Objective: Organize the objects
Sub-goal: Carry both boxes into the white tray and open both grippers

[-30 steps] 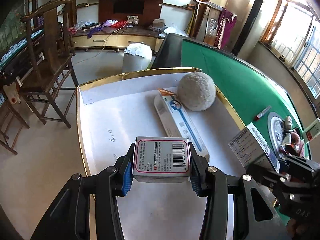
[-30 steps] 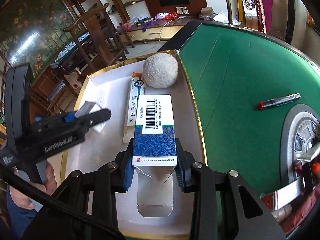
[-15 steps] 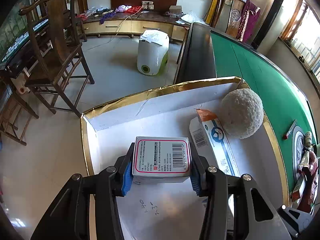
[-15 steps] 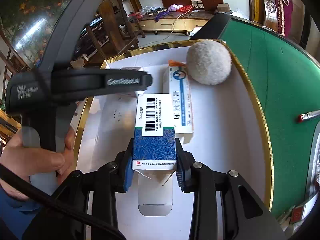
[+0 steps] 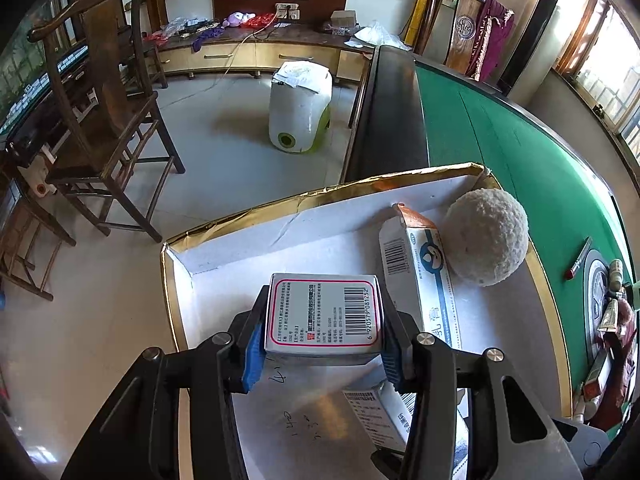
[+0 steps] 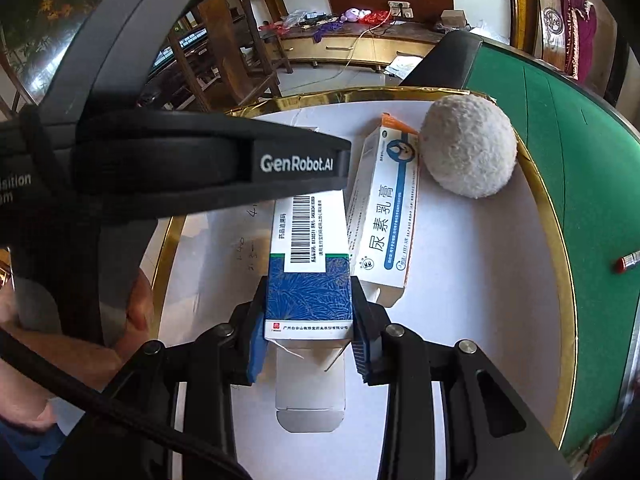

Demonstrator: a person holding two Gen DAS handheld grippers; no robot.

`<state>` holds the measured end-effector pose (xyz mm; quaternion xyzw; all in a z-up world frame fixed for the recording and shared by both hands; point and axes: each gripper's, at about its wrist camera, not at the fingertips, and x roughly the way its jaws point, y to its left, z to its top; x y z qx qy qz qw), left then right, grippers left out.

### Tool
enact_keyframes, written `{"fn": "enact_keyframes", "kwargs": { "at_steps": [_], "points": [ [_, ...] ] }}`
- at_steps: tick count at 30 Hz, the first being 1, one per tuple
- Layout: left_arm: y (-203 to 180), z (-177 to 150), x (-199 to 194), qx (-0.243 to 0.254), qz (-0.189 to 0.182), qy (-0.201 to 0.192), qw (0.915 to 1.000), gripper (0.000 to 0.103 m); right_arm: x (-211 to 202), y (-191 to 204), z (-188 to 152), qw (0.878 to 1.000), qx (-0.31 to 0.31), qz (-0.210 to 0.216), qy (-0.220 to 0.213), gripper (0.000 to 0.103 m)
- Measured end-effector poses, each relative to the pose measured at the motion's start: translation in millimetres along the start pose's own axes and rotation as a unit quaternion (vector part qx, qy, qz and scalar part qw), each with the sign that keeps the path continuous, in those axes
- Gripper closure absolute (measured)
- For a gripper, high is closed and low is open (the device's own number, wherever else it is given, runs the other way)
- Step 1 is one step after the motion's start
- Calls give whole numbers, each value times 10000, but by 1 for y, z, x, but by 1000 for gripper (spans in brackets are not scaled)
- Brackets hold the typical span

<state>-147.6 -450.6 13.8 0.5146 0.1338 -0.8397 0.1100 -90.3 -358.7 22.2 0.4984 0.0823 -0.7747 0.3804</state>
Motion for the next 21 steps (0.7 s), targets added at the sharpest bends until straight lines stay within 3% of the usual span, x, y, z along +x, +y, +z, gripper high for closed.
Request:
{"fn": "enact_keyframes", "kwargs": {
  "at_steps": [4, 7, 14, 21],
  "points": [
    [-1, 1, -2, 9, -127, -34, 9999, 54, 2, 1, 0, 10000, 2, -21, 33, 68],
    [-5, 0, -3, 48, -162, -45, 9998, 48, 3, 2, 0, 10000, 18, -31, 83, 58],
    [0, -2, -9, -31, -237, -45, 9997, 48, -5, -5, 3, 9999, 147, 69, 41, 54],
    [6, -14, -33, -125, -525, -292, 9981, 48, -49, -16, -8, 9991, 227, 208, -306, 54]
  ]
}}
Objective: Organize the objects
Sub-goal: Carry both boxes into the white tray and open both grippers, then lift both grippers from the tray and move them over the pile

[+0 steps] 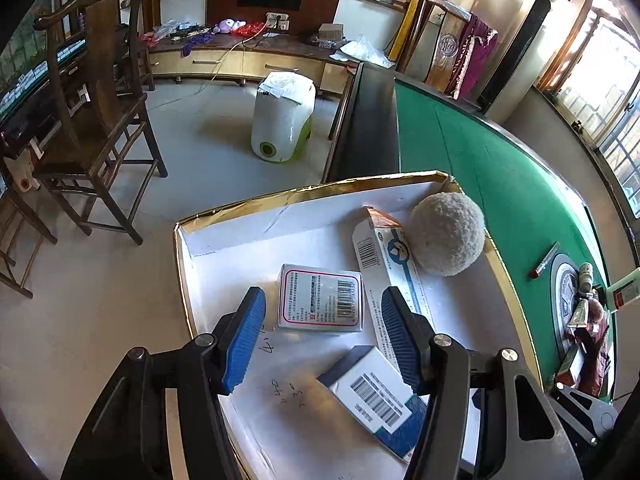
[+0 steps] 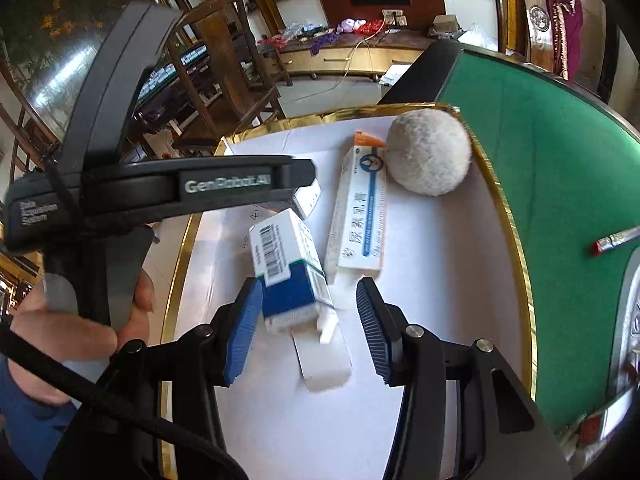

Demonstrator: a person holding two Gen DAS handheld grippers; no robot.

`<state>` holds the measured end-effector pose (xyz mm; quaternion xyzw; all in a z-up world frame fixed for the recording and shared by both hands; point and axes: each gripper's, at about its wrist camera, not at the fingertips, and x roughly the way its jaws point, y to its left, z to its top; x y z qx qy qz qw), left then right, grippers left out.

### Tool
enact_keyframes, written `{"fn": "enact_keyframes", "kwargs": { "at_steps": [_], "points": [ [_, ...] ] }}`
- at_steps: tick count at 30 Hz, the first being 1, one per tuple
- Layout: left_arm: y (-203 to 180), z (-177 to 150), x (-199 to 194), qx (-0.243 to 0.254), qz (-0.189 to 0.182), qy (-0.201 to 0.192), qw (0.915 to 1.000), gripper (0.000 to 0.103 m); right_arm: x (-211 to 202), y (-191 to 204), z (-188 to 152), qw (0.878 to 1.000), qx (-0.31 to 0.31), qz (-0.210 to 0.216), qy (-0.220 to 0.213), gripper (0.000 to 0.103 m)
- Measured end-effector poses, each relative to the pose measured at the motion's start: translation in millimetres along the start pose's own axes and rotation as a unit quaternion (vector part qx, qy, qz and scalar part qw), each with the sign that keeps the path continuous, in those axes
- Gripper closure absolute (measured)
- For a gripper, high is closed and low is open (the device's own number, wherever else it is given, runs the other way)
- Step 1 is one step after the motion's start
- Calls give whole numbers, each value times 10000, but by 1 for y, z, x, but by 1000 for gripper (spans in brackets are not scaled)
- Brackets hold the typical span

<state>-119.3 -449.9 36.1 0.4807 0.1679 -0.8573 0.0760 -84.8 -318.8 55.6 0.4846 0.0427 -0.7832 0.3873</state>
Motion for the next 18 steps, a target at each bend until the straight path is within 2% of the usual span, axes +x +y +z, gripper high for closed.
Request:
{"fn": "enact_keyframes", "kwargs": {
  "at_steps": [6, 11, 14, 18],
  "points": [
    [-19, -20, -40, 157, -250, -450, 9985, 48, -64, -18, -42, 9982, 59, 407, -445, 53],
    [-66, -45, -69, 498, -647, -702, 9942, 42, -135, -63, -94, 9937, 122, 437, -1028, 44],
    [-107, -64, -74, 795, -929, -701, 9900, 41, -182, -97, -127, 9894, 304, 115, -1419, 41],
    [-171, -87, -64, 1253, -1124, -546, 9842, 41, -228, -156, -152, 9790, 619, -436, -1895, 27]
  ]
}}
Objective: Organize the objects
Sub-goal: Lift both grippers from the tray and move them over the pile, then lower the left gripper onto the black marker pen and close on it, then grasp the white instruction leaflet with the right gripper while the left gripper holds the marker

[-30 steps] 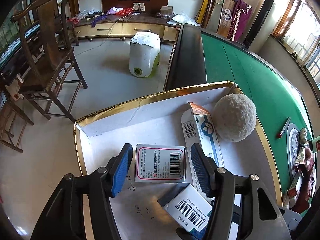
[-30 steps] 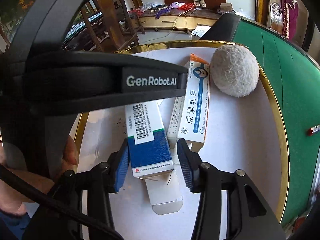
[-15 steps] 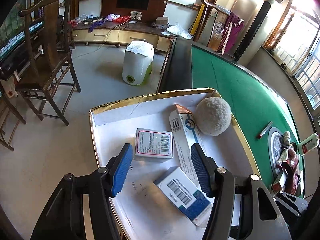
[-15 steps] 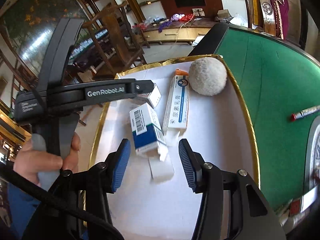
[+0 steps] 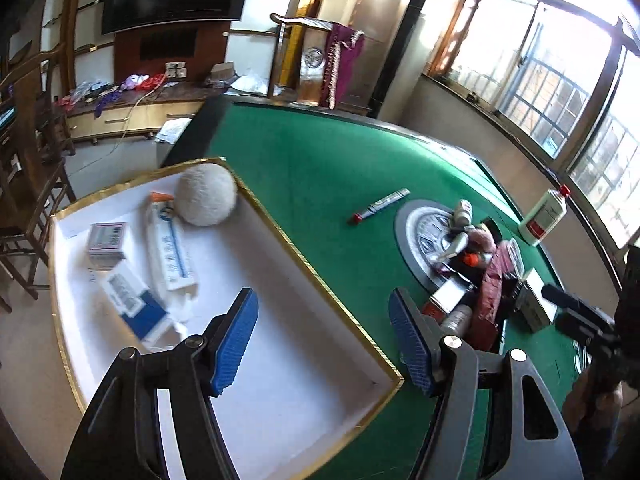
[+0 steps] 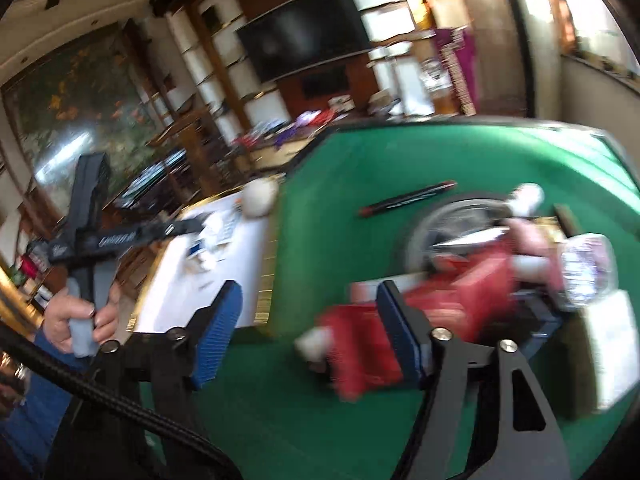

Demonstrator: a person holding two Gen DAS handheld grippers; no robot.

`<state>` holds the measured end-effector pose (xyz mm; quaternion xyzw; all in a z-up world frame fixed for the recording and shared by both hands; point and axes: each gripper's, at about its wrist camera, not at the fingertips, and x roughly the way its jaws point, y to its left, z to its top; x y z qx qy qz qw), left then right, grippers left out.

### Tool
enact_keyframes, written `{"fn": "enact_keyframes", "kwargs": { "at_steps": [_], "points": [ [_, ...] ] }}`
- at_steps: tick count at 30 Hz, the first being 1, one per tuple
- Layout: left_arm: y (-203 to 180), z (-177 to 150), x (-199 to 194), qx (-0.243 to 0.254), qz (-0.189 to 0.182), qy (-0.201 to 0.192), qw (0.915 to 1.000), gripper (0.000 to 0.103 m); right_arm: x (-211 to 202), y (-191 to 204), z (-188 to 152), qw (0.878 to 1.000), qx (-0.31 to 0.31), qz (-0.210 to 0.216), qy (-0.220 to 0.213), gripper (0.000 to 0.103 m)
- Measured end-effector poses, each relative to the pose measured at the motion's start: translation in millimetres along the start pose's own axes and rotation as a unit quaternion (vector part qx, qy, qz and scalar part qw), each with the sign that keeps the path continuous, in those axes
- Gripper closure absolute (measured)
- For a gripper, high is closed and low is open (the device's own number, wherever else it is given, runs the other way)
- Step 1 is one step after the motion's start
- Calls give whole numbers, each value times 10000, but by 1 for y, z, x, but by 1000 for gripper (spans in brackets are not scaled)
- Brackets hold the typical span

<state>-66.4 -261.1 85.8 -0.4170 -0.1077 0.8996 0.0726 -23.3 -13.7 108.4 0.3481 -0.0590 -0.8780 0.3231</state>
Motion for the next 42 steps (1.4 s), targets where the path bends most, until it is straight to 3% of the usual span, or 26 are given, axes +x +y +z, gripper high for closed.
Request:
{"fn": "enact_keyframes", "kwargs": {
  "at_steps": [4, 8, 10, 13, 17, 25, 28, 30, 31, 33, 34, 38, 42],
  "points": [
    [-54, 10, 35, 436, 217, 267, 9985, 41, -40, -67, -2, 9954, 300, -778, -463, 27],
    [-96, 46, 84, 903, 592, 632, 9921, 41, -65, -119, -9, 9878, 490, -1094, -992, 27],
    [-108, 62, 109, 1152, 771, 804, 9871, 41, -68, -143, -10, 9858, 798, -1170, -901, 27],
    [-124, 89, 153, 1306, 990, 937, 9820, 41, -71, -163, -7, 9845, 1261, -887, -835, 27],
    [-133, 101, 201, 1560, 1109, 1258, 9734, 41, -76, -165, -7, 9820, 1467, -707, -955, 27],
    [-141, 106, 248, 2063, 1551, 1389, 9561, 41, -78, -179, -14, 9795, 1683, -410, -1024, 27],
    [-135, 111, 253, 1890, 1454, 1337, 9619, 43, -76, -183, -15, 9779, 1793, -378, -1008, 27],
    [-132, 116, 254, 1614, 1157, 1406, 9699, 59, -75, -185, -15, 9768, 1844, -376, -1019, 27],
    [-130, 117, 253, 1471, 1014, 1469, 9729, 76, -75, -186, -15, 9766, 1847, -407, -1025, 27],
    [-127, 115, 249, 1344, 985, 1548, 9738, 81, -74, -188, -15, 9761, 1870, -461, -1008, 27],
    [-126, 112, 243, 1257, 877, 1604, 9751, 89, -73, -189, -15, 9759, 1884, -463, -996, 27],
    [-124, 93, 218, 1176, 1129, 1602, 9735, 91, -75, -195, -17, 9741, 1964, -565, -971, 27],
    [-116, 63, 183, 859, 1076, 1593, 9776, 91, -85, -208, -16, 9713, 2042, -776, -944, 22]
  ]
}}
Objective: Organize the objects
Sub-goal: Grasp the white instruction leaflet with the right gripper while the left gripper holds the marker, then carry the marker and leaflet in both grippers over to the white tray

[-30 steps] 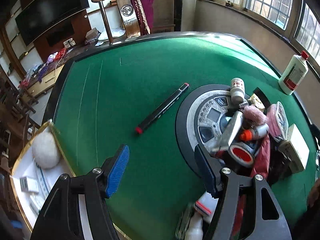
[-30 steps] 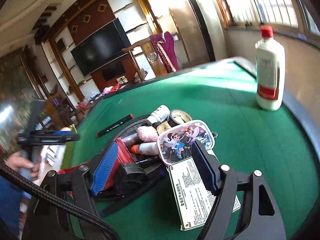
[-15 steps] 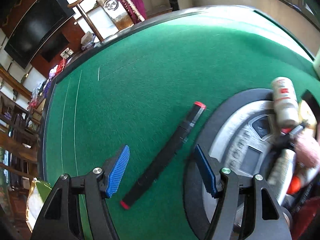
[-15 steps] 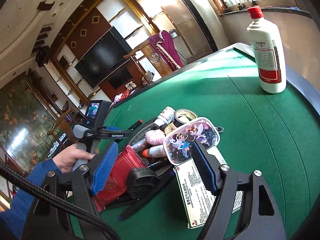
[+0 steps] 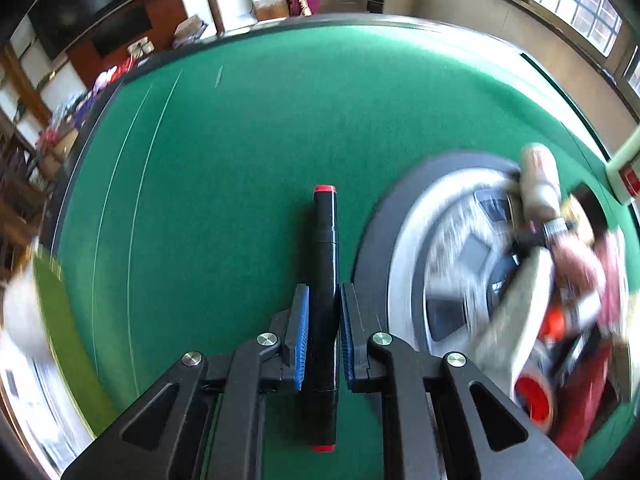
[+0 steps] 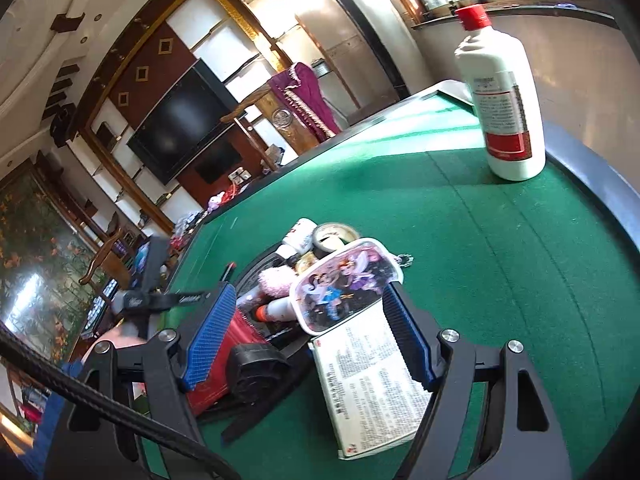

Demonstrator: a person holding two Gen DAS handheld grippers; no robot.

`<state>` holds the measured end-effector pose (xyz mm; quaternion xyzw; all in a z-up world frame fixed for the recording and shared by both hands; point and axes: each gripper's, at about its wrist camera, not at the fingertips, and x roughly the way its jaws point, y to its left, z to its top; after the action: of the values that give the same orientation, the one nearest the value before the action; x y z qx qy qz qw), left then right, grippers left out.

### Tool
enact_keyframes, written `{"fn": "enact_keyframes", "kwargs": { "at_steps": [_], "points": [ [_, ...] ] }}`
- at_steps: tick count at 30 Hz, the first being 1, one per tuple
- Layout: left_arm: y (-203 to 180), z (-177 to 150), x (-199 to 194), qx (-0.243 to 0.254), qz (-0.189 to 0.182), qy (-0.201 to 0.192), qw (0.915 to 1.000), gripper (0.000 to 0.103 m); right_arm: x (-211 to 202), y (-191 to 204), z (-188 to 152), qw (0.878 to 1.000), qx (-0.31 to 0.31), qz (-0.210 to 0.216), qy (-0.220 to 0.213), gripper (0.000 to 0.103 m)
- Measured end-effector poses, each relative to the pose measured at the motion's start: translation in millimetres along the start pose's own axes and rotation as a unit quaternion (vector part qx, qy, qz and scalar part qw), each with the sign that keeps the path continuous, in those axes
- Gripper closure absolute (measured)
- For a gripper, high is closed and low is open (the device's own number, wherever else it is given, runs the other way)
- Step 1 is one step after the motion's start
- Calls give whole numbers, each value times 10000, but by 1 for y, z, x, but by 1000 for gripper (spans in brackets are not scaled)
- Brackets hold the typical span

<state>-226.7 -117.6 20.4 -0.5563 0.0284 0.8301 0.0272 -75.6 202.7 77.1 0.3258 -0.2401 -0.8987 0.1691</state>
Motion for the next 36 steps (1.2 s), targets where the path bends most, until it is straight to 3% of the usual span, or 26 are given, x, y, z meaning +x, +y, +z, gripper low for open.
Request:
{"fn": "enact_keyframes", "kwargs": {
  "at_steps": [3, 9, 13, 18, 23, 26, 29, 36],
  "points": [
    [-5, -36, -19, 277, 436, -161, 9985, 91, 4, -5, 3, 9988, -142, -338, 324, 22],
    [-8, -78, -40, 179, 483, -634, 9967, 91, 24, 6, -11, 9861, -999, -901, 980, 22],
    [-16, -84, -46, 228, 475, -662, 9964, 91, 44, 18, -31, 9593, -1930, -1640, 1250, 22],
    [-18, -79, -44, 243, 498, -735, 9958, 91, 53, 22, -42, 9499, -2251, -1665, 1387, 19],
    [-11, -76, -36, 254, 513, -755, 9955, 90, 64, 25, -54, 9284, -2631, -2100, 1575, 19],
    [-10, -75, -33, 273, 510, -773, 9953, 91, 62, 24, -57, 9312, -2619, -2037, 1508, 25],
    [-8, -76, -31, 226, 420, -775, 9958, 91, 53, 18, -51, 9432, -2332, -1895, 1420, 32],
    [-2, -76, -34, 63, -76, -749, 9971, 91, 21, 2, -25, 9727, -1464, -1619, 789, 32]
  ]
}}
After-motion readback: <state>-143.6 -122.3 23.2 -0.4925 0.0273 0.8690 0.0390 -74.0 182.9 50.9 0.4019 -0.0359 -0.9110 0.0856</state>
